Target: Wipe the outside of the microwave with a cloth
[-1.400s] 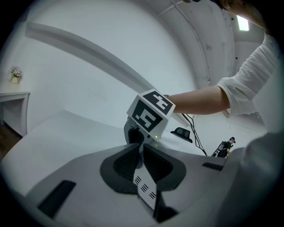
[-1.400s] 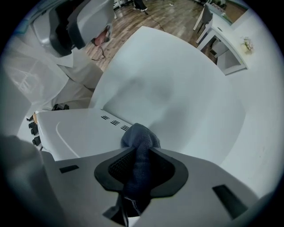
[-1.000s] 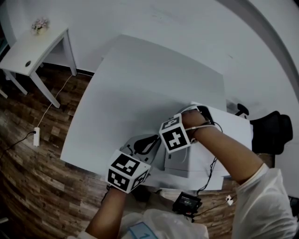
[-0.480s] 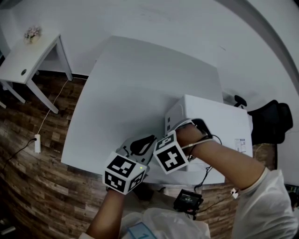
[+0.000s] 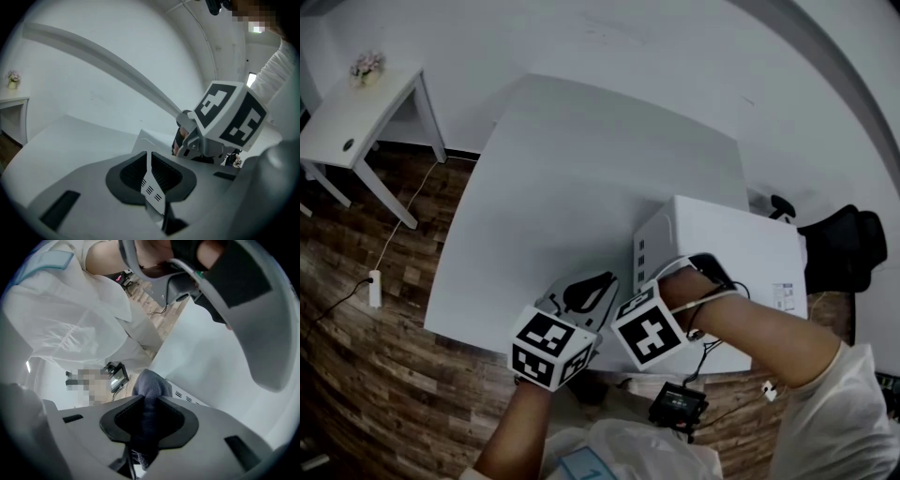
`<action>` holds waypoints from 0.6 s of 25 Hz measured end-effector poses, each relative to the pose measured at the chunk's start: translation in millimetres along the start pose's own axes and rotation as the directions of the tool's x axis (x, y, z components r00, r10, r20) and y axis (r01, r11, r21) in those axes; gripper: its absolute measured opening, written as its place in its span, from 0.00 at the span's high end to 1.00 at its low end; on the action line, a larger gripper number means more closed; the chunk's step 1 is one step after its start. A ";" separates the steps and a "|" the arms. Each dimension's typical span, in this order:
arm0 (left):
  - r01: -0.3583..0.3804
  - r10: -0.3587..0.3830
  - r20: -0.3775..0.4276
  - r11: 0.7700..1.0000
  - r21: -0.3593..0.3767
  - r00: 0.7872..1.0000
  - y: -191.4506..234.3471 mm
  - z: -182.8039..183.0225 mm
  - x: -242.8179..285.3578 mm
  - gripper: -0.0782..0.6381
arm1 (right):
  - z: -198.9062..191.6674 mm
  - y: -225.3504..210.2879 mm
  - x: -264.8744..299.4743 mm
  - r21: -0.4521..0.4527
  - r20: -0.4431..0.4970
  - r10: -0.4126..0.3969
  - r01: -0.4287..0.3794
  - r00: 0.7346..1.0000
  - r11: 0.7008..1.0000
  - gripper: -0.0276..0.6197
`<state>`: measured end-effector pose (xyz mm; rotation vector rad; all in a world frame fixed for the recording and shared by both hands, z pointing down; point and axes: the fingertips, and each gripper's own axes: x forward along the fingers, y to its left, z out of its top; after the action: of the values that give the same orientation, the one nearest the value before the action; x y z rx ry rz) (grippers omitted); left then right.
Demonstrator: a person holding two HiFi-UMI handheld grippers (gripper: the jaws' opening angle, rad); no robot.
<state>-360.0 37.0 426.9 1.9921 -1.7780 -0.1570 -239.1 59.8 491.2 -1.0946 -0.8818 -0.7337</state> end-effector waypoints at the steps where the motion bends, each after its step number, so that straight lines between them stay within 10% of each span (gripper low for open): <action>1: 0.001 -0.001 -0.001 1.000 0.000 1.000 1.1 0.3 0.8 0.87 | -2.5 -1.5 -4.3 0.010 0.005 0.003 -0.003 1.000 1.000 0.80; 7: 0.003 -0.003 -0.006 1.000 -0.002 1.000 8.0 3.5 6.5 0.87 | -40.1 -51.1 -32.8 0.109 0.000 -0.113 0.113 0.994 0.988 0.80; 15: 0.003 -0.003 -0.021 1.000 0.002 1.000 11.6 6.2 12.6 0.87 | -105.7 -143.6 -64.6 0.230 -0.110 -0.365 0.381 0.924 0.896 0.80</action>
<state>-370.9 22.7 428.9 1.9909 -1.7628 -0.1355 -367.3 -78.9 474.5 -0.6809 -1.1130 -0.9419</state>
